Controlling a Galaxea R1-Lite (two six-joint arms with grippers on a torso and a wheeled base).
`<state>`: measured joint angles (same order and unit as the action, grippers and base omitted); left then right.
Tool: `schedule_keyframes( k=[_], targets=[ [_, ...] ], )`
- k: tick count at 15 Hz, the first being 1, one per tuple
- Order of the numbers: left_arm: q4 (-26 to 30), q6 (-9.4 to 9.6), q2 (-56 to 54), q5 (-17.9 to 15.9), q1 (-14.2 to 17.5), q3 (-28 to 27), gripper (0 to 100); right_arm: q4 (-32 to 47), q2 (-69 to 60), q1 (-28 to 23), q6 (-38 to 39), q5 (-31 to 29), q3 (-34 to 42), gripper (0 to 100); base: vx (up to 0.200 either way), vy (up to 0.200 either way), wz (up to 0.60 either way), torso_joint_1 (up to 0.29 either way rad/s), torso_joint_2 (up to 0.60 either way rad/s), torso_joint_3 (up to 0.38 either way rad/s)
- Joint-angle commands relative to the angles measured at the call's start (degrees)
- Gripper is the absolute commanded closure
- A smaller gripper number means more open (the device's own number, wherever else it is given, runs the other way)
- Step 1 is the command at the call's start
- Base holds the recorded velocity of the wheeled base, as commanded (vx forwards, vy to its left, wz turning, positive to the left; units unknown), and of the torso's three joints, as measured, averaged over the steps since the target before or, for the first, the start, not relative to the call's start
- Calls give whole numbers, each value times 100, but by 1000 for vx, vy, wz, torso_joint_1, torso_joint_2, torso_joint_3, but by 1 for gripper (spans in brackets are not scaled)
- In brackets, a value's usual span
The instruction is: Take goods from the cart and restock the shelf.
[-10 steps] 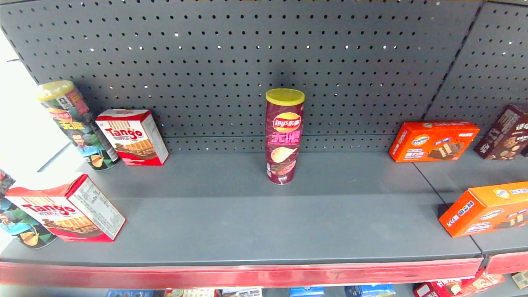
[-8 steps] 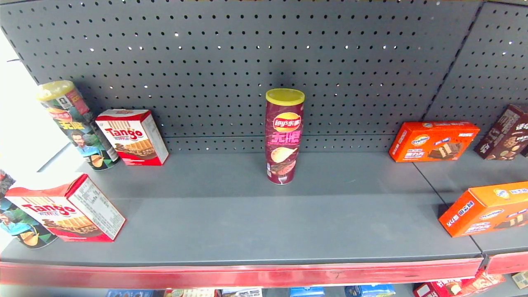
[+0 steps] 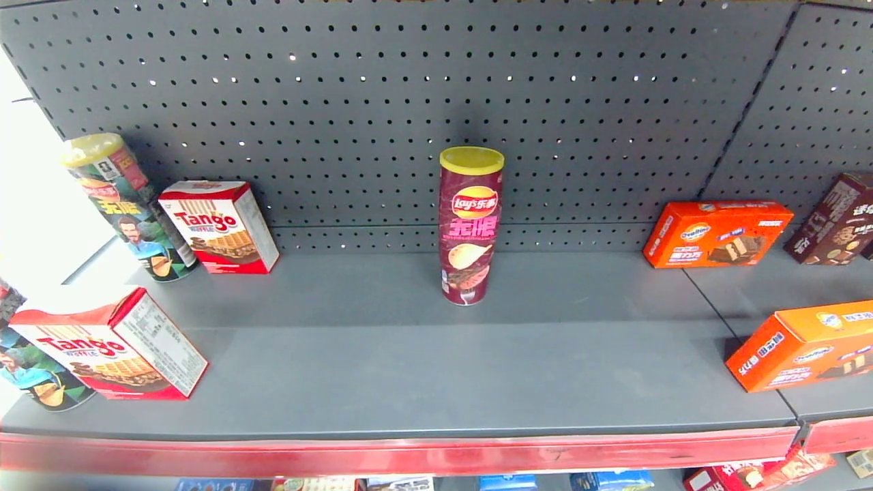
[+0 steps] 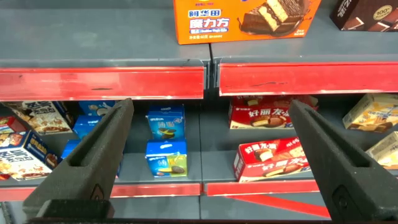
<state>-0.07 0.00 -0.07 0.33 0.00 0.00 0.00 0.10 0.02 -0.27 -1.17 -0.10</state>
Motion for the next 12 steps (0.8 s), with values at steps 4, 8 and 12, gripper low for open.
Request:
schedule_keyframes(
  k=[4,8,12],
  targets=[
    [-1,0,7,2,0,0,0,0,-1,-2,0,-6,1,0,0,0,600,5,7,2],
    [-1,0,7,2,0,0,0,0,-1,-2,0,-6,1,0,0,0,600,2,4,1],
    [-1,0,7,2,0,0,0,-9,-1,6,18,-15,10,0,0,0,300,1,1,-1]
  ],
)
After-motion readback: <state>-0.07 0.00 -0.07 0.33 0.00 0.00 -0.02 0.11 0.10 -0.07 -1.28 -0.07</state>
